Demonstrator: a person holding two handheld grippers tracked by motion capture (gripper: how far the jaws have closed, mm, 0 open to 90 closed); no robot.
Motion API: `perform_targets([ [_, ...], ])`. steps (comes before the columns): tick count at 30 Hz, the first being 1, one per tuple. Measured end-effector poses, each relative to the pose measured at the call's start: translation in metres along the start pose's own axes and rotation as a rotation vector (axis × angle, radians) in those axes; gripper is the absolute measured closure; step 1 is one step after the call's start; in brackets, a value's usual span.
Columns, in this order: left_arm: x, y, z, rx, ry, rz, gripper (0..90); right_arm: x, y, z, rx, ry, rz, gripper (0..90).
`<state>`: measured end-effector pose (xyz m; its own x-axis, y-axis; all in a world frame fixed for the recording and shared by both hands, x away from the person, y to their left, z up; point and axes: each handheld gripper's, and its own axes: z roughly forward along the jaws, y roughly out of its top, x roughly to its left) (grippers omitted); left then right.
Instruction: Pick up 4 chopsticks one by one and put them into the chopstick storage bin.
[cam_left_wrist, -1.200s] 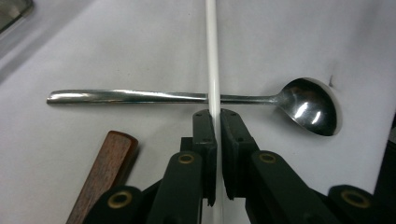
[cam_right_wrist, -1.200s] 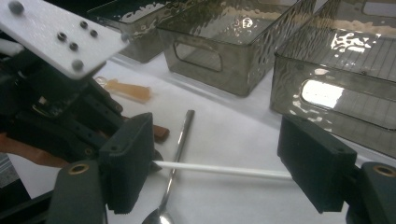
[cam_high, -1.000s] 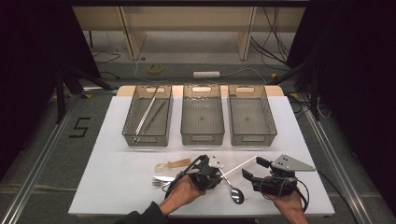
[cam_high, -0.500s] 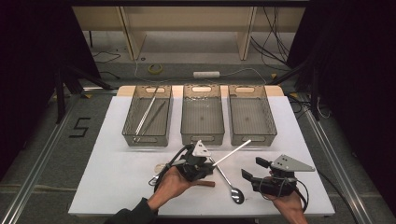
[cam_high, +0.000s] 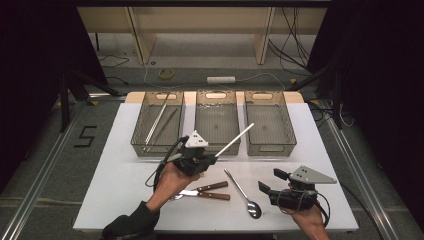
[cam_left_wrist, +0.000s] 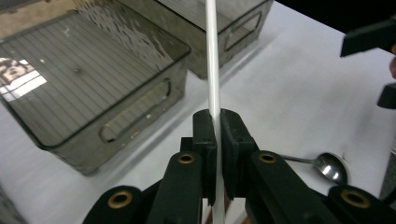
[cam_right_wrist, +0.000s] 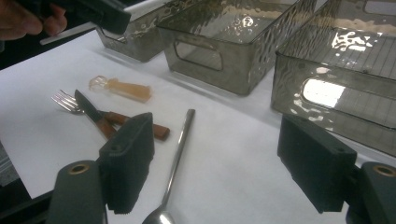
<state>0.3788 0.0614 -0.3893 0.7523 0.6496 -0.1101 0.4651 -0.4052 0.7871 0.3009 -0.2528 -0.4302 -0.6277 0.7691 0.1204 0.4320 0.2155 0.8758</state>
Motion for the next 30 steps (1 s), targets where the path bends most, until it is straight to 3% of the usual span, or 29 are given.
perform_targets([
  [9,0.032,0.013,-0.015,-0.030,0.072,-0.041,85.3,-0.001,0.000,0.000,-0.003,0.000,0.007,28.3],
  [14,0.055,0.009,-0.026,-0.036,0.116,-0.081,85.3,-0.001,0.000,0.000,0.000,0.001,0.003,28.2],
  [30,0.108,-0.001,-0.043,-0.076,0.229,-0.184,85.2,0.000,0.000,0.001,-0.002,0.003,0.002,28.3],
])
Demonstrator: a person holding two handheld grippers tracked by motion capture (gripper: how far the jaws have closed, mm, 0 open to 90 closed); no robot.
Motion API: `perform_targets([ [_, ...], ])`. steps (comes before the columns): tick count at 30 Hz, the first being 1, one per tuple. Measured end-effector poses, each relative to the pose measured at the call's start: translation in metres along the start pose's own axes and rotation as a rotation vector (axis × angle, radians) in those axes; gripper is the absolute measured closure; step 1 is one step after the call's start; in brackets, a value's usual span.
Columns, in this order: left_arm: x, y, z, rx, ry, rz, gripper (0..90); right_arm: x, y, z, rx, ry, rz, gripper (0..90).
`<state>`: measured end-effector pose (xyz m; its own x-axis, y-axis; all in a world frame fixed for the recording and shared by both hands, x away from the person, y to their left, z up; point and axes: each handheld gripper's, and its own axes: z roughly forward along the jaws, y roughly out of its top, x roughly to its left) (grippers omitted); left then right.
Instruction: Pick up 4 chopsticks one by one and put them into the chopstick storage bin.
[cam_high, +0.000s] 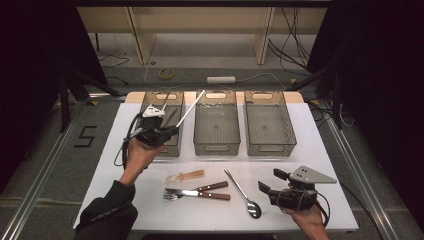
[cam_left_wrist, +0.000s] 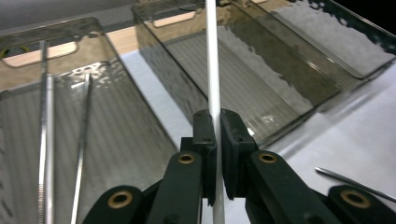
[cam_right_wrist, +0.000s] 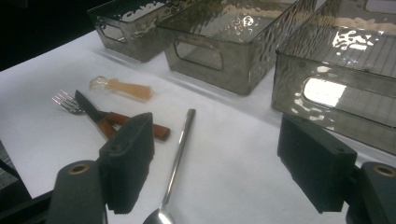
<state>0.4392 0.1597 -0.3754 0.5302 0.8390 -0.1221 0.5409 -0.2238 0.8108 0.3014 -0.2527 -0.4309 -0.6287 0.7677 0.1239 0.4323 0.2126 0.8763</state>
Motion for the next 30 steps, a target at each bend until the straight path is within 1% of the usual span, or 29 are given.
perform_targets([
  [5,0.017,0.001,0.001,-0.001,0.023,-0.022,85.2,0.000,0.000,0.000,0.001,0.001,0.003,28.3],
  [6,0.021,0.002,0.001,-0.004,0.031,-0.034,85.2,0.000,0.000,0.000,0.000,0.001,0.002,28.3],
  [11,0.039,0.002,0.002,-0.002,0.061,-0.060,85.2,0.000,0.000,0.001,0.005,-0.001,0.006,28.3],
  [17,0.056,0.000,0.007,0.003,0.094,-0.095,85.2,0.000,0.000,0.001,0.004,0.000,0.005,28.3],
  [20,0.063,-0.002,0.010,0.003,0.099,-0.111,85.2,0.000,0.000,0.001,0.005,0.000,0.006,28.3],
  [25,0.075,-0.005,0.018,0.019,0.121,-0.135,85.2,0.000,0.000,0.001,0.005,0.000,0.005,28.3],
  [30,0.081,-0.007,0.024,0.024,0.136,-0.141,85.1,0.000,0.000,0.001,0.005,0.001,0.007,28.3],
])
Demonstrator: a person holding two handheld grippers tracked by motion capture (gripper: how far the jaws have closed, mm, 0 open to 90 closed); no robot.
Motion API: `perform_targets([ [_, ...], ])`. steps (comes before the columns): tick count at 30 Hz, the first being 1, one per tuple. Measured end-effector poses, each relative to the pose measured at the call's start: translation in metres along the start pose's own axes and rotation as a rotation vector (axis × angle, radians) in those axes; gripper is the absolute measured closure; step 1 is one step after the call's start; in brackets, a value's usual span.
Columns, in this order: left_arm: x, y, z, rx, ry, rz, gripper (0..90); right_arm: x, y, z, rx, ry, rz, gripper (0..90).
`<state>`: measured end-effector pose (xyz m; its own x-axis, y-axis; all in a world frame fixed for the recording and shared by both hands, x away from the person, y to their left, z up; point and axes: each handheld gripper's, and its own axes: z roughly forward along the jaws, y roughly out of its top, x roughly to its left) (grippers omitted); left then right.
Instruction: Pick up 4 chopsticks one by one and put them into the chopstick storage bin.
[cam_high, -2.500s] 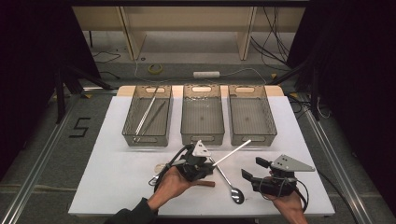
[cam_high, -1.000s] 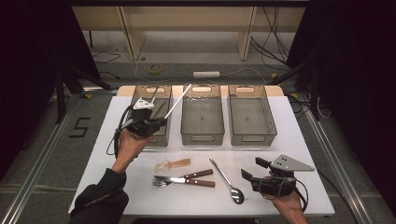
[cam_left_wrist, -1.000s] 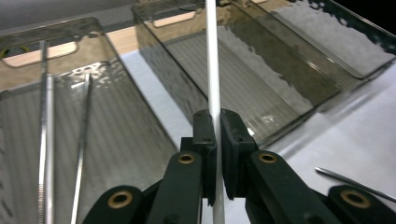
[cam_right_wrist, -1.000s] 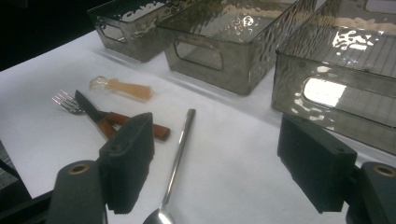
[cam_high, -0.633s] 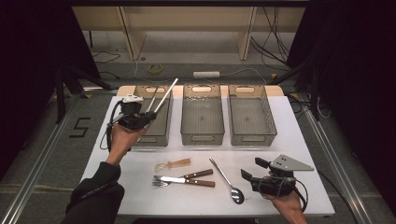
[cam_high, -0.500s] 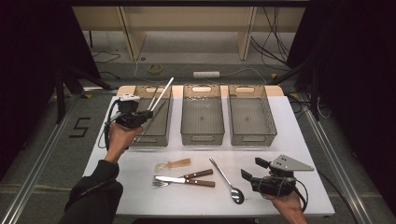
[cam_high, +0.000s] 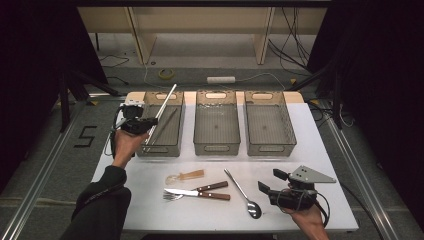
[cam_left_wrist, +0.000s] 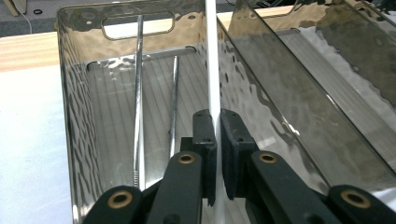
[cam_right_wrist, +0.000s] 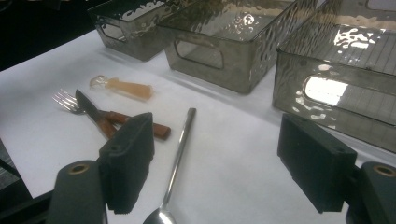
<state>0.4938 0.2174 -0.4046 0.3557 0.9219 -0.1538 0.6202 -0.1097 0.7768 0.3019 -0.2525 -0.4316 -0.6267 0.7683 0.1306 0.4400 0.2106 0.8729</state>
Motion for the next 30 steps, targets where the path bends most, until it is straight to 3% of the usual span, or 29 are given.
perform_targets([
  [20,0.013,-0.005,0.021,0.072,0.035,-0.021,84.8,0.000,0.000,0.000,0.002,0.001,-0.001,28.3],
  [30,0.016,-0.005,0.030,0.098,0.026,-0.045,83.1,0.001,0.000,0.000,0.004,0.003,-0.003,28.3],
])
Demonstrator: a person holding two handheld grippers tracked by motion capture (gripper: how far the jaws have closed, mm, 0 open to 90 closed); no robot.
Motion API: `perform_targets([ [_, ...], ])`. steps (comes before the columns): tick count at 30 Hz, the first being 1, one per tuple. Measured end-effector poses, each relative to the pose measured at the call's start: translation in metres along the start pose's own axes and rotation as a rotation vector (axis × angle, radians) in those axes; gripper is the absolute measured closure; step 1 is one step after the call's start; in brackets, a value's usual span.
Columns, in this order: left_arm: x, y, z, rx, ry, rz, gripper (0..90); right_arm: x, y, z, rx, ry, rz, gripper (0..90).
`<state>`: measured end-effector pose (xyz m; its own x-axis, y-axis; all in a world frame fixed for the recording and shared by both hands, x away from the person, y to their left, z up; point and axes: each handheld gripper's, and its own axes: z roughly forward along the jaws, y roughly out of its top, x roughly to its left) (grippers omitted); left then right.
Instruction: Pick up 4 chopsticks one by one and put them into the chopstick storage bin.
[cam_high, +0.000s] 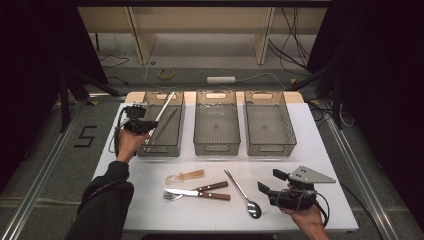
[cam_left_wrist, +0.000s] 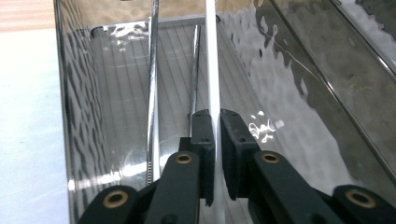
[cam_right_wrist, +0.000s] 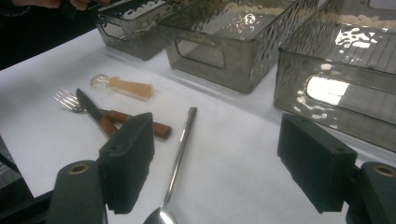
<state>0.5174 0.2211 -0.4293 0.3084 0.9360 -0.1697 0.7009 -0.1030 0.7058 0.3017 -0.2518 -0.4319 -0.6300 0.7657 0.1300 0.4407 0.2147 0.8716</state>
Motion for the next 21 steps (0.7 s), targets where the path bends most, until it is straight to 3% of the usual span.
perform_targets([
  [2,0.000,0.000,0.000,-0.003,-0.002,0.000,70.2,0.000,0.000,0.000,0.000,0.000,-0.001,28.3],
  [6,-0.001,0.000,-0.007,-0.030,-0.013,-0.011,64.0,0.000,0.000,0.000,0.000,0.000,0.000,28.3],
  [11,-0.010,-0.006,-0.025,-0.089,-0.062,-0.034,49.4,0.000,0.000,0.000,0.002,0.000,-0.001,28.3],
  [19,-0.029,-0.024,-0.052,-0.116,-0.117,0.020,37.3,0.002,0.000,0.002,0.012,0.006,-0.006,28.3],
  [21,-0.035,-0.028,-0.059,-0.119,-0.126,0.052,36.3,0.004,0.001,0.003,0.018,0.008,-0.010,28.3],
])
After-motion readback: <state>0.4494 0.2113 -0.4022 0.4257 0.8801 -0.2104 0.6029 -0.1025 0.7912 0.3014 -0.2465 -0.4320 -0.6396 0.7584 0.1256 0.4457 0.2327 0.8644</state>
